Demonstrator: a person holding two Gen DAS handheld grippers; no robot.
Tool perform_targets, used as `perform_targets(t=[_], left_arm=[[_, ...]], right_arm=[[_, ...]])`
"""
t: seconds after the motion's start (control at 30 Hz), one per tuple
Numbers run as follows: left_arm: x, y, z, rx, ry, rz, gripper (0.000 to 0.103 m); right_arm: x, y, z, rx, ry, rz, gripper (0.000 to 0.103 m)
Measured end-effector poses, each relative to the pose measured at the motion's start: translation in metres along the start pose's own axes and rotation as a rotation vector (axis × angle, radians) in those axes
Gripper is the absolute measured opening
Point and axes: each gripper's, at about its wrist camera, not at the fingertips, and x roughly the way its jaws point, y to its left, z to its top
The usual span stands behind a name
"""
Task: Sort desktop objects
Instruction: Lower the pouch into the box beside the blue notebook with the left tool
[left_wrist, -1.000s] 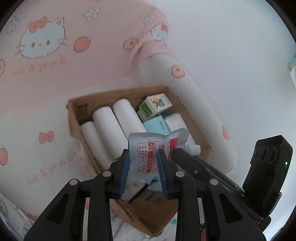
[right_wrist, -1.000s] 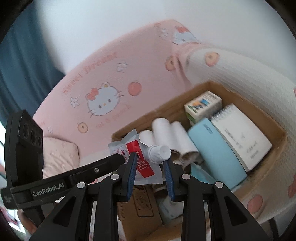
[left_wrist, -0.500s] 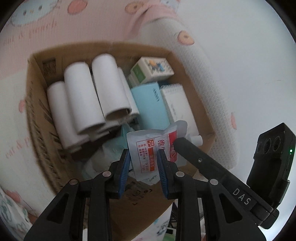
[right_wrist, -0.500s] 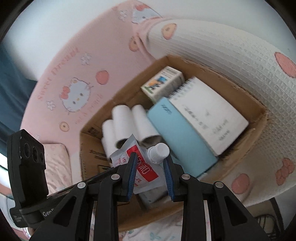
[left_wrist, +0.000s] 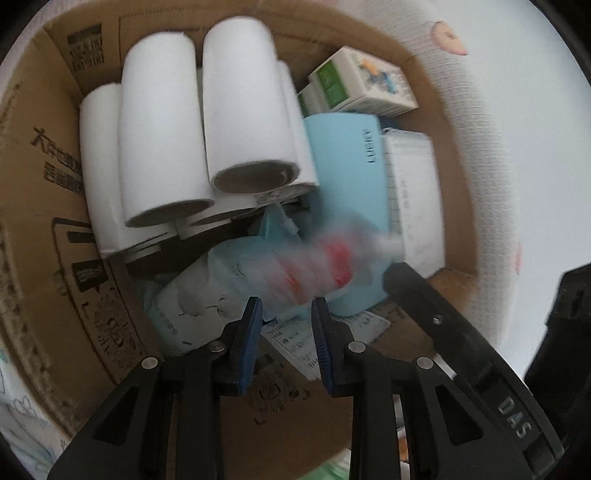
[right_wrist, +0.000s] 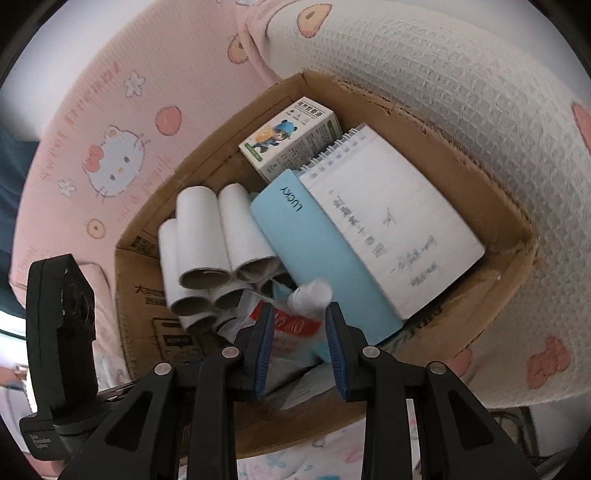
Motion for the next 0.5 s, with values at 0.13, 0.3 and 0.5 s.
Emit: perform_targets(t=[0.13,0.3,0.5], left_arm=[[0.013,0.002,0.006,-0.039,0.029,0.031,0.029],[0.012,-0.002,0.005,0.022,0.0,0.055,0.029],[-0.02,-0.011,0.0,0.22,-0.18,0.056,0.031]], right_arm=[[0.004,0.0,0.006,-0.028,0.018,-0.058,0.026],[0.001,0.002,0.008,-0.052,0.006,-0.036,0.026],[-0.003,0.017,0.014,-0.104,0.0,-0.01,0.026]])
